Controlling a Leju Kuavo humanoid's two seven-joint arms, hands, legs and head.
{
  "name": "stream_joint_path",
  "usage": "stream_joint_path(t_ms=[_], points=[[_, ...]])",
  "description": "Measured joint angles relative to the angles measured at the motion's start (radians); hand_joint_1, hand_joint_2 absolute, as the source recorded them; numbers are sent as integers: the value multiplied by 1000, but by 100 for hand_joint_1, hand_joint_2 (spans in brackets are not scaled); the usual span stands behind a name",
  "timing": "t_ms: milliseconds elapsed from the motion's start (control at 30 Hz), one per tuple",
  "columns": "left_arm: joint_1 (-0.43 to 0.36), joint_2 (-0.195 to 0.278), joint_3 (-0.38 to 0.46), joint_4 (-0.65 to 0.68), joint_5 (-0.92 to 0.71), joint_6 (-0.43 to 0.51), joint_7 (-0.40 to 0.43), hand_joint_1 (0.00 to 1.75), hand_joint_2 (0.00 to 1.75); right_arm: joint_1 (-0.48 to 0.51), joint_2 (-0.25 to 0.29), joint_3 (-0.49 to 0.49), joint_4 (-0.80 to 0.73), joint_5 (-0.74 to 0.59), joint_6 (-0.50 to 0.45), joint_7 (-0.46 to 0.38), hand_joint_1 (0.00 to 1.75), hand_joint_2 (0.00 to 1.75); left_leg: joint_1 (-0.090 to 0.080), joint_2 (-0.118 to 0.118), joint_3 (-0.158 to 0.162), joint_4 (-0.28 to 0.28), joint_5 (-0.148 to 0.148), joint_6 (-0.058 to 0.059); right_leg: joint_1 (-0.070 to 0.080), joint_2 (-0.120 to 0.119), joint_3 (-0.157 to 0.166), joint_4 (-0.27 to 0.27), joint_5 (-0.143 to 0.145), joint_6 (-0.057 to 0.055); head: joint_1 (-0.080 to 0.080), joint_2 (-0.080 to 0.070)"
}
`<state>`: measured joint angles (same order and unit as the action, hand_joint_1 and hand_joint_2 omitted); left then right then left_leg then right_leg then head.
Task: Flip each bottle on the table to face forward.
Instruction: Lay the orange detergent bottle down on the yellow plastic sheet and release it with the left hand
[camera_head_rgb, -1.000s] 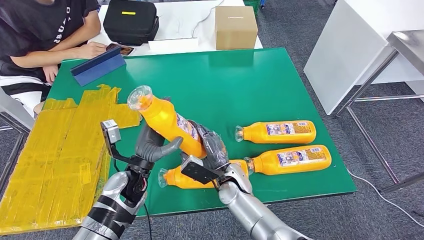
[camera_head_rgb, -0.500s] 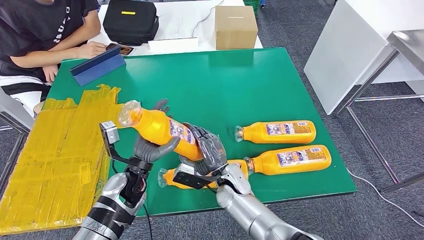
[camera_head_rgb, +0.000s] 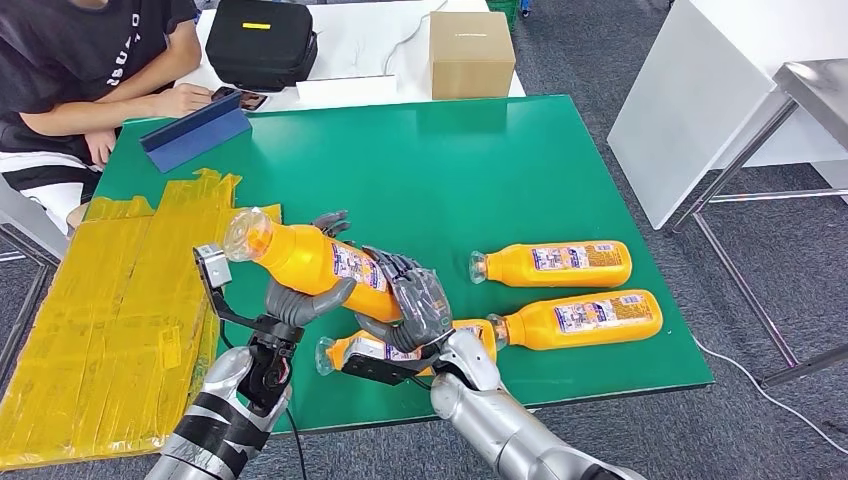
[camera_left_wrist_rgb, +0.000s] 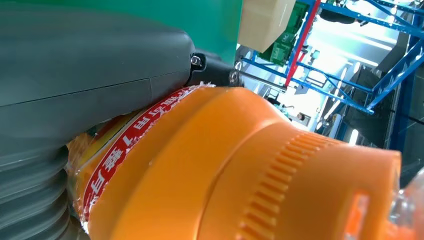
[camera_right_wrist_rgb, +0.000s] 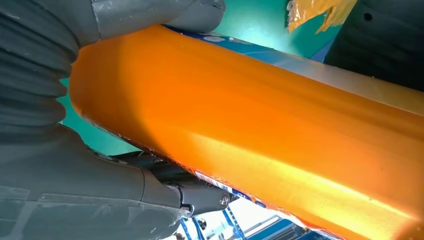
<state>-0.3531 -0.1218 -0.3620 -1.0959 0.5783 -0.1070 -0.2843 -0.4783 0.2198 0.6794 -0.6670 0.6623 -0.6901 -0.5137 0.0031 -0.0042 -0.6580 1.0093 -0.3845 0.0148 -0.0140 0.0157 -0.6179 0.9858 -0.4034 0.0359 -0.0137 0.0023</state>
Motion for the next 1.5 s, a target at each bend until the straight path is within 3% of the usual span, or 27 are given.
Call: stream_joint_path(t_ms=[333, 367, 467, 500, 533, 700, 867, 1033, 1133, 1233, 1267, 1367, 1433, 1500], points=[[0, -1, 2, 0, 2, 23, -5, 175, 175, 15, 0, 2, -20, -64, 28, -17, 175, 175, 0, 0, 0, 0, 0, 0, 0, 0, 0, 0, 0, 0, 0, 0], [0, -1, 2, 0, 4, 27, -7, 175, 175, 17, 0, 1, -23, -74, 34, -19, 155, 175, 0, 0, 0, 0, 0, 0, 0, 0, 0, 0, 0, 0, 0, 0], [2, -4, 6, -9, 20, 50, -17, 175, 175, 23, -1, -4, -42, -130, 76, -31, 30, 175, 0, 0, 0, 0, 0, 0, 0, 0, 0, 0, 0, 0, 0, 0], [4, -4, 10, -18, 26, 64, -23, 175, 175, 29, -1, -7, -56, -166, 107, -43, 5, 175, 0, 0, 0, 0, 0, 0, 0, 0, 0, 0, 0, 0, 0, 0], [7, -4, 16, -31, 30, 82, -30, 175, 175, 37, -2, -13, -78, -210, 145, -56, 0, 175, 0, 0, 0, 0, 0, 0, 0, 0, 0, 0, 0, 0, 0, 0], [16, 12, 71, -137, -83, 249, -113, 175, 175, 122, -26, -59, -311, -396, 274, -56, 0, 175, 0, 0, -1, 0, 0, 0, 0, 0, -1, 0, 0, 0, 0, 0], [13, 67, 108, -238, -489, 488, -211, 175, 175, 213, -82, -121, -616, -464, 344, -18, 0, 175, 1, -1, -2, 0, 0, 0, 0, -1, -1, 0, 0, 0, 0, 0], [7, 109, 119, -274, -995, 717, -172, 175, 175, 269, -110, -174, -804, -507, 432, -22, 0, 175, 0, 0, -2, 0, 0, 0, 0, 0, -1, 0, 0, 0, 0, 0], [3, 125, 128, -279, -1085, 745, -154, 175, 175, 286, -118, -194, -873, -513, 447, -24, 0, 175, 0, 0, -1, 0, 0, 0, 0, 0, -1, 0, 0, 0, 0, 0], [1, 134, 131, -284, -1103, 756, -132, 175, 175, 296, -123, -206, -912, -512, 449, -25, 0, 44, 0, 0, -1, 0, 0, 0, 0, 0, -1, 0, 0, 0, 0, 0], [-2, 137, 131, -283, -1153, 766, -106, 175, 175, 299, -124, -208, -921, -510, 449, -26, 0, 44, 0, 0, -1, 0, 0, 0, 0, 0, -1, 0, 0, 0, 0, 0], [-25, 161, 136, -259, -1494, 782, 33, 175, 175, 304, -127, -214, -947, -501, 449, -31, 0, 175, 1, 0, -1, 0, 0, 0, 0, 0, -1, 0, 0, 0, 0, 0], [-55, 186, 139, -208, -1723, 752, 125, 175, 175, 307, -129, -222, -963, -499, 457, -25, 0, 175, 1, 0, -1, 0, 0, 0, 0, 0, -1, 0, 0, 0, 0, 0], [-87, 211, 142, -137, -1835, 726, 183, 175, 175, 310, -130, -231, -976, -501, 469, -15, 0, 175, 1, 1, -1, 0, 0, -1, 0, 1, -2, 0, 1, -1, 0, 0]])
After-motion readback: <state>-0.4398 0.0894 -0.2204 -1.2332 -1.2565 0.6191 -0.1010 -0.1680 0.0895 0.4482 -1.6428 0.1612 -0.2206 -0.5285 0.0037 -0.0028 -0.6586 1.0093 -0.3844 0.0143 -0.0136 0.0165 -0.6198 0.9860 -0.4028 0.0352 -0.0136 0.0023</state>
